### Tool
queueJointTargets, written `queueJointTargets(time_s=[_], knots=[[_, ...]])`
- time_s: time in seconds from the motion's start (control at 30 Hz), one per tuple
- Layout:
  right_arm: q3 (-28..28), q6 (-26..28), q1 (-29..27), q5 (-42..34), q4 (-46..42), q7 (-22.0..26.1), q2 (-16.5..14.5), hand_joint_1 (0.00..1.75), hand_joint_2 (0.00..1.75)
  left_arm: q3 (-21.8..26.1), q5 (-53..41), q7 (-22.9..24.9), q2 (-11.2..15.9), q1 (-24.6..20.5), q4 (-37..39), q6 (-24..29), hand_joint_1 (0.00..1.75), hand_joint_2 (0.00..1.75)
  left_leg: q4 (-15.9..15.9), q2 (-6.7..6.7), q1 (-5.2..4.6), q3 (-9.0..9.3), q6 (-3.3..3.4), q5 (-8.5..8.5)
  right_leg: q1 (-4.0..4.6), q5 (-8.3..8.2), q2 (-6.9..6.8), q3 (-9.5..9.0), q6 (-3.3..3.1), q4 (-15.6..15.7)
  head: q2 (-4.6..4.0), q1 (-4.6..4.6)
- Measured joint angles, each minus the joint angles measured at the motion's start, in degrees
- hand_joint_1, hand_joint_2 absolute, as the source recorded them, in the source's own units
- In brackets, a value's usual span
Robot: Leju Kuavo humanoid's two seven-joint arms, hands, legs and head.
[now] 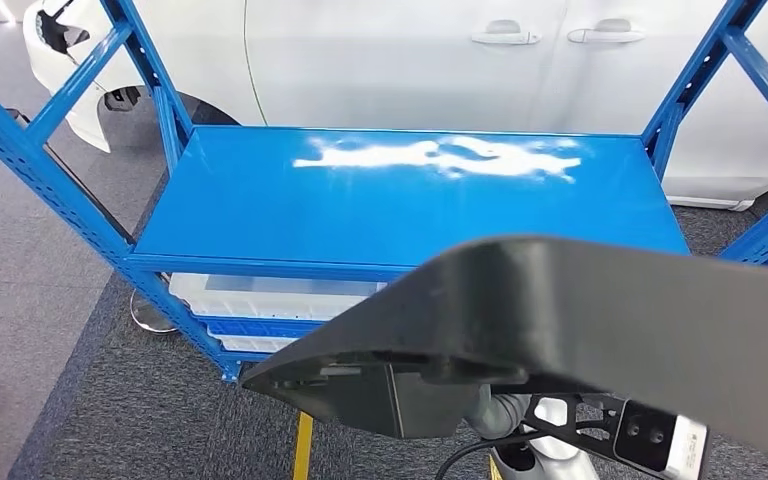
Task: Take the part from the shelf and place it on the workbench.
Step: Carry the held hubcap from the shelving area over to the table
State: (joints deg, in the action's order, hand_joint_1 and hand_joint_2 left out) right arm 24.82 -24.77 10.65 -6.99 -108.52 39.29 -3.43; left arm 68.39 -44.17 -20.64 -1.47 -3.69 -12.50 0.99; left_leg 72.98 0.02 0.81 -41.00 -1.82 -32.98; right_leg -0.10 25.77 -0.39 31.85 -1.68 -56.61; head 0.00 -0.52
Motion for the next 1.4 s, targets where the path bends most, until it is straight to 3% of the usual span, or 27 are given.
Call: queueJointTargets(time_s=[0.03,0.07,0.13,0.2,0.23,0.3,0.33,0.4,0.47,0.5,0.53,0.57,0.63,0.7,0.77,0.83,0.87,0.9,0.97,1.0,1.03,1.1,1.17,1.23,1.27,1.33,1.4], knots=[[-0.33,-0.10,-0.24,0.04,-0.13,0.00,-0.03,1.75,1.75,0.00,-0.03,-0.01,0.12,-0.01,0.00,-0.10,0.00,1.75,1.59,0.00,0.00,0.31,-0.06,0.14,0.04,-0.54,-0.01,0.87,0.05,-0.18,0.00,0.00],[-0.68,-0.22,-0.46,0.03,-0.27,0.00,-0.05,1.75,1.75,0.01,-0.08,-0.01,0.21,0.00,0.00,-0.15,0.00,1.75,1.10,0.00,0.00,1.64,-0.05,1.33,0.05,-1.04,-0.01,1.74,0.15,-0.41,0.00,-0.01],[-1.53,-0.68,-0.91,-0.11,-0.74,0.01,-0.12,1.75,1.75,0.01,-0.14,0.04,0.37,-0.06,-0.04,-0.14,0.00,1.75,-5.52,0.00,-0.01,7.08,0.16,3.81,0.06,-1.86,0.00,3.25,0.45,-0.97,0.00,-0.01],[-2.71,-1.63,-1.60,-0.39,-1.40,0.01,-0.16,1.75,1.75,0.03,-0.12,0.19,0.50,-0.19,-0.10,0.00,0.00,1.75,-13.17,-0.08,-0.22,12.06,0.61,3.70,0.18,-2.61,-0.02,4.14,1.00,-1.43,0.00,0.05],[-3.32,-2.28,-2.00,-0.49,-1.70,0.01,-0.16,1.75,1.75,0.08,-0.05,0.28,0.55,-0.22,-0.13,0.13,0.00,1.75,-15.18,-0.13,-0.38,13.15,0.89,3.20,0.21,-3.02,-0.05,4.33,1.34,-1.50,0.00,-0.01],[-4.41,-3.43,-2.86,-0.39,-2.12,0.00,-0.18,1.75,1.75,0.20,0.11,0.44,0.58,-0.09,-0.13,0.31,0.00,1.75,-15.93,-0.10,-0.46,12.95,1.60,3.60,0.19,-3.73,-0.07,4.47,2.06,-1.40,0.00,-0.11],[-4.87,-3.80,-3.26,-0.29,-2.32,0.00,-0.18,1.75,1.75,0.25,0.17,0.50,0.58,-0.02,-0.13,0.36,0.00,1.75,-16.11,0.01,-0.36,12.66,2.01,4.08,0.11,-3.31,0.03,4.74,2.40,-1.69,0.00,-0.18],[-5.67,-4.05,-3.85,-0.17,-2.60,0.00,-0.18,1.75,1.75,0.28,0.19,0.56,0.57,0.06,-0.13,0.37,0.00,1.75,-16.40,0.30,-0.12,11.50,2.87,5.43,-0.08,0.73,0.24,6.14,3.06,-5.10,0.00,0.05],[-6.25,-4.05,-4.21,-0.17,-2.69,0.00,-0.18,1.75,1.75,0.29,0.20,0.58,0.57,0.07,-0.14,0.37,0.00,1.75,-16.35,0.42,-0.18,9.93,3.28,6.73,-0.34,6.50,0.31,8.18,3.60,-12.26,0.00,0.26],[-6.46,-4.04,-4.38,-0.16,-2.69,0.00,-0.18,1.75,1.75,0.30,0.20,0.58,0.57,0.10,-0.14,0.37,0.00,1.75,-16.30,0.44,-0.20,9.10,3.25,7.40,-0.45,7.95,0.31,8.77,3.83,-15.64,0.00,0.25],[-6.61,-4.05,-4.54,-0.16,-2.69,0.00,-0.18,1.75,1.75,0.31,0.20,0.58,0.57,0.13,-0.14,0.37,0.00,1.75,-16.23,0.45,-0.21,8.24,3.18,8.04,-0.56,7.94,0.31,8.61,3.98,-17.62,0.00,0.25],[-6.71,-4.05,-4.66,-0.16,-2.69,0.00,-0.18,1.75,1.75,0.31,0.20,0.58,0.57,0.16,-0.14,0.37,0.00,1.75,-16.12,0.47,-0.21,7.37,3.06,8.63,-0.65,6.81,0.31,7.54,4.05,-17.72,0.00,0.25],[-6.83,-4.06,-4.73,-0.15,-2.73,0.00,-0.18,1.75,1.75,0.31,0.19,0.58,0.57,0.17,-0.13,0.37,0.00,1.75,-15.80,0.46,-0.20,5.86,2.75,9.68,-0.74,3.86,0.30,2.43,3.86,-12.08,0.00,0.24],[-6.90,-4.19,-4.73,-0.05,-2.99,0.00,-0.20,1.75,1.75,0.31,0.23,0.58,0.56,0.18,-0.13,0.34,0.00,1.75,-15.47,0.42,-0.35,4.91,2.27,10.52,-0.52,3.84,0.31,-3.37,3.26,-3.86,0.00,0.19],[-7.05,-4.60,-4.94,0.22,-3.41,0.01,-0.33,1.75,1.75,0.33,0.32,0.58,0.52,0.26,-0.13,0.24,0.00,1.75,-15.48,0.40,-0.41,4.49,1.62,11.48,-0.16,4.64,0.34,-5.37,2.50,-0.05,0.00,0.30],[-7.27,-5.25,-5.78,0.62,-3.87,0.00,-0.45,1.75,1.75,0.40,0.40,0.58,0.41,0.47,-0.13,0.09,0.00,1.75,-15.58,0.31,-0.32,4.21,0.96,12.02,-0.24,3.74,0.20,-4.71,1.63,0.44,0.00,0.47],[-7.37,-5.65,-6.29,0.82,-4.11,0.00,-0.50,1.75,1.75,0.46,0.43,0.58,0.29,0.63,-0.13,0.04,0.00,1.75,-14.86,0.23,-0.24,3.83,0.71,10.96,-0.35,3.12,0.08,-4.27,1.16,0.57,0.00,0.40],[-7.45,-6.02,-6.72,0.99,-4.37,0.00,-0.55,1.75,1.75,0.54,0.45,0.57,0.11,0.80,-0.13,0.02,0.00,1.75,-13.02,0.17,-0.19,3.18,0.51,8.79,-0.49,2.45,-0.04,-3.71,0.76,0.74,0.00,0.31],[-7.59,-6.45,-7.10,1.37,-4.72,0.00,-0.68,1.75,1.75,0.63,0.42,0.49,-0.30,0.99,-0.13,-0.08,0.00,1.75,-6.22,0.15,-0.05,1.41,0.18,2.76,-0.45,1.25,-0.14,-2.27,0.35,0.68,0.00,0.12],[-7.65,-6.33,-7.16,1.62,-4.82,0.00,-0.75,1.75,1.75,0.65,0.34,0.44,-0.48,1.01,-0.13,-0.18,0.00,1.75,-2.54,0.15,-0.03,0.78,0.02,0.80,-0.38,0.65,-0.15,-1.45,0.32,0.59,0.00,0.08],[-7.68,-6.01,-7.17,1.92,-4.89,0.00,-0.82,1.75,1.75,0.66,0.23,0.40,-0.57,0.98,-0.13,-0.34,0.00,1.75,0.00,0.16,-0.03,0.76,-0.09,0.28,-0.31,0.07,-0.17,-0.59,0.36,0.45,0.00,0.10],[-7.61,-4.84,-7.11,2.47,-5.16,0.00,-0.92,1.75,1.75,0.66,-0.02,0.39,-0.65,0.93,-0.13,-0.71,0.00,1.75,-0.32,0.16,-0.03,3.20,-0.11,2.60,-0.26,-0.93,-0.18,1.20,0.54,-0.05,0.00,0.09],[-7.39,-3.65,-6.95,2.72,-5.64,0.00,-0.96,1.75,1.75,0.66,-0.16,0.40,-0.65,0.74,-0.13,-1.03,0.00,1.75,-7.49,0.13,-0.07,8.90,0.15,4.46,-0.18,-1.68,-0.17,2.73,0.93,-0.80,0.00,0.08],[-7.08,-3.12,-6.82,2.50,-5.98,0.00,-0.96,1.75,1.75,0.66,-0.19,0.46,-0.67,0.42,-0.13,-1.19,0.00,1.75,-14.41,0.07,-0.26,13.33,0.58,3.54,-0.03,-2.39,-0.23,3.59,1.54,-1.31,0.00,0.12],[-6.91,-3.17,-6.82,2.14,-6.05,0.00,-0.94,1.75,1.75,0.67,-0.19,0.51,-0.72,0.34,-0.13,-1.22,0.00,1.75,-15.94,0.05,-0.41,14.00,0.86,2.97,0.00,-2.81,-0.28,3.82,1.89,-1.34,0.00,0.14],[-6.70,-4.02,-6.98,1.22,-6.05,0.00,-0.83,1.75,1.75,0.73,-0.18,0.66,-0.99,0.48,-0.13,-1.11,0.00,1.75,-16.43,0.15,-0.38,13.38,1.54,3.46,-0.09,-3.39,-0.24,4.21,2.56,-1.40,0.00,0.13],[-6.84,-5.50,-7.55,0.76,-6.07,0.00,-0.65,1.75,1.75,0.89,-0.16,0.76,-1.33,0.61,-0.13,-0.81,0.00,1.75,-16.63,0.36,-0.22,12.45,2.43,4.40,-0.21,-1.06,0.00,5.43,3.12,-3.65,0.00,0.23]])
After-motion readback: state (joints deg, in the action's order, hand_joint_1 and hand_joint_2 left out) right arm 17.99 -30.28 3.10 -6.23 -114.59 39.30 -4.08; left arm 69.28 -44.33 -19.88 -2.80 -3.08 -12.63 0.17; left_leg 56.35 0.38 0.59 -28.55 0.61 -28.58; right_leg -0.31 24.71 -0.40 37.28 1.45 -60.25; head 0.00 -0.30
